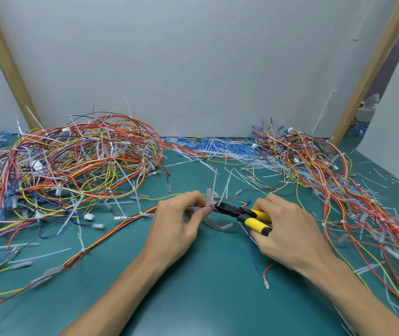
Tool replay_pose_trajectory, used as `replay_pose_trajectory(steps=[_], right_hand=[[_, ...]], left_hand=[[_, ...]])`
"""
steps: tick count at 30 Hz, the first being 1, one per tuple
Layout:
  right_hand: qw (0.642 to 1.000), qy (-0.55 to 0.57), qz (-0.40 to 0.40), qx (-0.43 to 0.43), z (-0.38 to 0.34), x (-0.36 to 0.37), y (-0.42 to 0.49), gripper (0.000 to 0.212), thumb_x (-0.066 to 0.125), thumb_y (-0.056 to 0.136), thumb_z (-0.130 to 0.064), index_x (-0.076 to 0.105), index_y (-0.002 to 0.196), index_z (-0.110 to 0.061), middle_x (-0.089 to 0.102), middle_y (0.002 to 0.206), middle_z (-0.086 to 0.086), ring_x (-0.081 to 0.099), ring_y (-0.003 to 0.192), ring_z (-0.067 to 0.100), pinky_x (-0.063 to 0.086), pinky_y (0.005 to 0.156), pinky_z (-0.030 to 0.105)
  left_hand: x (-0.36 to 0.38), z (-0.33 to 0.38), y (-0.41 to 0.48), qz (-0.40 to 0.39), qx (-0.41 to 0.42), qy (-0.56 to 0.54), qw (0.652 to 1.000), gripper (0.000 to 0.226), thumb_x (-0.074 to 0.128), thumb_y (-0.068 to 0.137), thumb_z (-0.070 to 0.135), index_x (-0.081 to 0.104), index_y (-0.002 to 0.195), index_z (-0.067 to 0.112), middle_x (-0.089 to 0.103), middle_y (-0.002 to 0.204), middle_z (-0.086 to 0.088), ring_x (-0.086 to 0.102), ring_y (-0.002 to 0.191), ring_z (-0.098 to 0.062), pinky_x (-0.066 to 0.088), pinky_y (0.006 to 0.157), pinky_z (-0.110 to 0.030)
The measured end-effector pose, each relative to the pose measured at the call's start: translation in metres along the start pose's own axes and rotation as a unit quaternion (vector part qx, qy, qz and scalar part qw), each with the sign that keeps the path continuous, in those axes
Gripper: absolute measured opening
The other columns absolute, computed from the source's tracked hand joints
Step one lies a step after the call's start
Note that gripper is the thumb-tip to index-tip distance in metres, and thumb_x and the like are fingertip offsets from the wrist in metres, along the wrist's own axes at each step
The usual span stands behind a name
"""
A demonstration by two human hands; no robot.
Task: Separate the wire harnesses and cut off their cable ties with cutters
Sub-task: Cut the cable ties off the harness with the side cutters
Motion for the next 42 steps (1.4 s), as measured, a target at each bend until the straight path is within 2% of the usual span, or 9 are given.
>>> replay_pose_trajectory(steps=[6,9,13,20,27,35,39,41,42], right_hand=[[1.0,-0.012,0.013,-0.012,0.001,-0.003,-0.002,0.031,0.035,0.069,-0.06,0.043,0.071,-0.03,0.043,0.052,-0.007,0.045,0.058,0.023,0.032,0.05,0.03],[1.0,-0.022,0.007,-0.004,0.003,0.0,-0.003,0.034,0.043,0.071,-0.063,0.041,0.065,-0.029,0.046,0.051,-0.003,0.048,0.058,0.025,0.038,0.051,0.031],[1.0,-0.027,-0.003,-0.002,0.008,0.003,0.0,0.052,0.039,0.071,-0.073,0.055,0.072,-0.024,0.051,0.052,-0.002,0.053,0.06,0.02,0.036,0.049,0.028],[1.0,-0.004,-0.03,0.006,0.011,0.005,0.003,0.044,0.049,0.071,-0.067,0.048,0.062,-0.024,0.044,0.049,0.0,0.046,0.055,0.019,0.03,0.047,0.031],[0.999,0.017,-0.038,0.017,0.01,0.004,0.004,0.04,0.057,0.073,-0.063,0.049,0.059,-0.026,0.041,0.047,0.002,0.04,0.051,0.015,0.025,0.048,0.032],[1.0,-0.01,-0.005,0.013,0.009,0.003,0.0,0.036,0.052,0.075,-0.067,0.047,0.064,-0.033,0.049,0.053,-0.003,0.05,0.062,0.021,0.03,0.049,0.03],[0.994,0.073,0.071,0.047,0.01,0.003,0.001,0.027,0.068,0.076,-0.046,0.049,0.071,-0.027,0.05,0.055,-0.004,0.049,0.059,0.016,0.038,0.052,0.031],[0.987,0.121,0.094,0.045,0.011,0.005,0.003,0.024,0.073,0.08,-0.033,0.051,0.074,-0.026,0.052,0.062,-0.006,0.05,0.063,0.009,0.039,0.056,0.031],[0.985,0.135,0.099,0.043,0.01,0.007,0.003,0.024,0.074,0.081,-0.031,0.051,0.075,-0.027,0.053,0.066,-0.007,0.051,0.066,0.007,0.038,0.057,0.025]], left_hand=[[-0.001,0.0,0.0,-0.013,-0.028,-0.032,0.999,0.02,0.073,0.09,0.02,0.063,0.079,0.034,0.067,0.077,0.019,0.062,0.074,-0.014,0.044,0.072,-0.014],[-0.001,-0.002,0.001,-0.034,-0.038,-0.044,0.998,0.011,0.072,0.091,0.022,0.068,0.082,0.027,0.07,0.079,0.017,0.066,0.077,-0.014,0.049,0.077,-0.023],[-0.001,-0.003,0.001,-0.05,-0.039,-0.046,0.997,0.009,0.073,0.089,0.024,0.07,0.082,0.028,0.07,0.079,0.021,0.066,0.076,-0.011,0.046,0.072,-0.017],[-0.002,-0.002,0.0,-0.06,-0.043,-0.042,0.996,0.011,0.074,0.089,0.022,0.071,0.08,0.029,0.069,0.076,0.022,0.066,0.075,-0.008,0.042,0.069,-0.011],[-0.003,0.0,0.0,-0.067,-0.049,-0.048,0.995,0.013,0.073,0.09,0.022,0.07,0.078,0.028,0.067,0.072,0.021,0.06,0.063,-0.004,0.041,0.065,-0.014],[-0.003,0.002,0.0,-0.058,-0.048,-0.031,0.997,0.012,0.073,0.09,0.025,0.07,0.079,0.029,0.067,0.073,0.022,0.063,0.072,-0.005,0.044,0.069,-0.015],[0.0,0.004,-0.002,-0.065,-0.016,-0.022,0.998,0.008,0.072,0.09,0.029,0.071,0.083,0.028,0.069,0.077,0.02,0.064,0.08,-0.004,0.05,0.083,-0.034],[0.002,0.006,-0.004,-0.057,0.012,0.023,0.998,0.007,0.07,0.089,0.035,0.068,0.083,0.035,0.066,0.077,0.025,0.06,0.08,0.001,0.044,0.087,-0.034],[0.003,0.007,-0.005,-0.054,0.027,0.044,0.997,0.007,0.069,0.089,0.038,0.066,0.083,0.036,0.066,0.078,0.025,0.058,0.079,0.002,0.04,0.088,-0.033]])
Point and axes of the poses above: each hand's wrist, its own y-axis towards the middle knuckle, its own x-axis out of the palm, z = x × y, the point moved 2 cm from there along y, towards the middle knuckle
